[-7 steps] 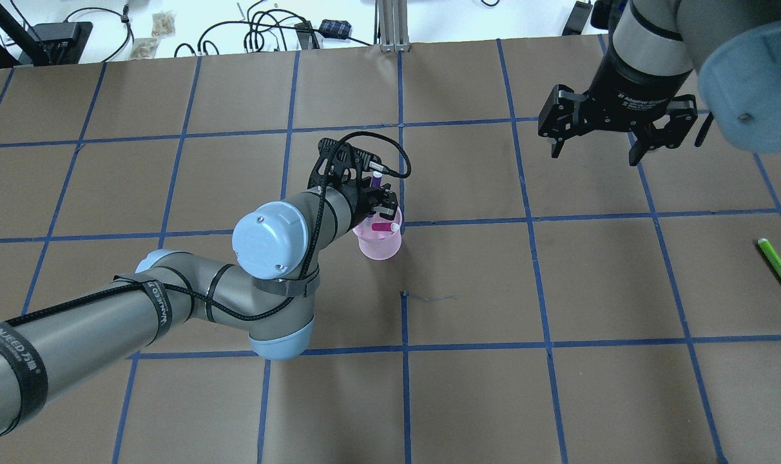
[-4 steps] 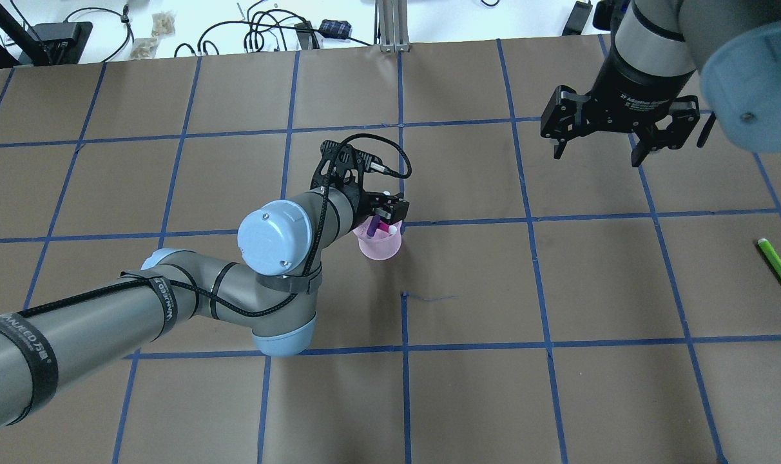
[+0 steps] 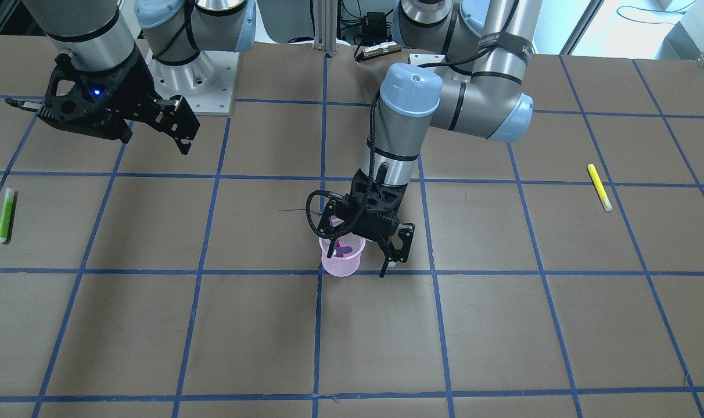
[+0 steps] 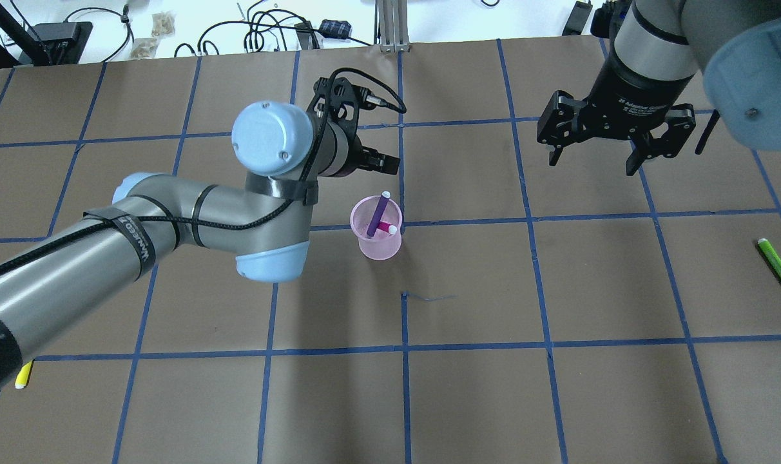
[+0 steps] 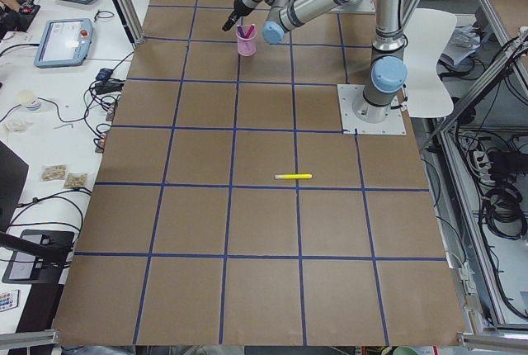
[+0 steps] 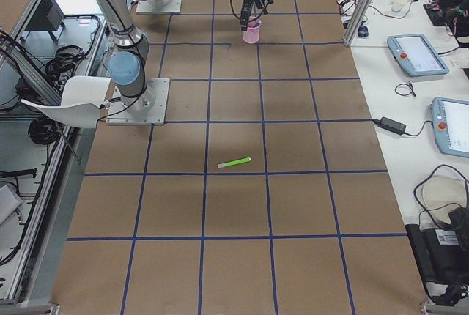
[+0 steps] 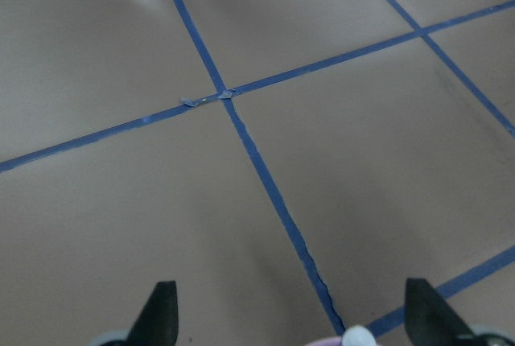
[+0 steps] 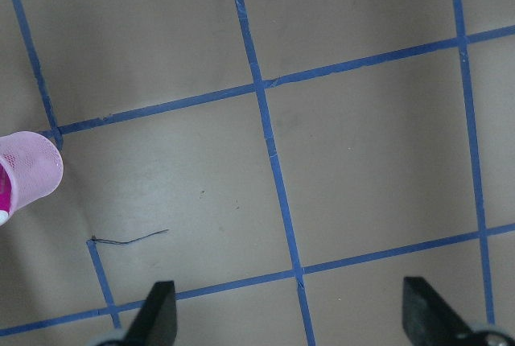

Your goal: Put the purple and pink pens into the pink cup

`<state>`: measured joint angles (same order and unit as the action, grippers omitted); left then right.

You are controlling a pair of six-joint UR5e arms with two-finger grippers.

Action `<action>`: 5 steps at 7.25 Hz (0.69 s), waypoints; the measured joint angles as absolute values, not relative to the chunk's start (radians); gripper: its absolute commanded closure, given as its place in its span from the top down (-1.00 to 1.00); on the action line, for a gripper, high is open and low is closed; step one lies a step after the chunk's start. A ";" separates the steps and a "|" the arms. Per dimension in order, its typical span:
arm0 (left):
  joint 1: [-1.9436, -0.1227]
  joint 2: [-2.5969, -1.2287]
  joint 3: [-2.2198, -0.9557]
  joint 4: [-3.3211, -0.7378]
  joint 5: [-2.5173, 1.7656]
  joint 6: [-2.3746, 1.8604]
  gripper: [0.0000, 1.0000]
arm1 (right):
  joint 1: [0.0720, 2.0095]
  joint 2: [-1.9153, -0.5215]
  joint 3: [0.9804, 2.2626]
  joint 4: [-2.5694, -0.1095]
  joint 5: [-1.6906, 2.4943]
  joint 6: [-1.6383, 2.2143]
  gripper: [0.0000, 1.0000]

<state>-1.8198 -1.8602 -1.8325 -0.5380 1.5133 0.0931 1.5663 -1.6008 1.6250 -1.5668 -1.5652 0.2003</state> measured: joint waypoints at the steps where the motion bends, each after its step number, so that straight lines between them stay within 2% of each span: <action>1: -1.797 -1.833 -1.723 -0.775 1.547 0.093 1.00 | 1.567 -1.601 1.622 -1.563 -1.566 0.201 1.00; 3: -1.697 -1.767 -1.593 -1.154 1.571 0.095 1.00 | 1.565 -1.600 1.620 -1.562 -1.567 0.198 1.00; 5: -1.633 -1.708 -1.547 -1.343 1.568 0.095 1.00 | 1.562 -1.600 1.621 -1.560 -1.567 0.195 1.00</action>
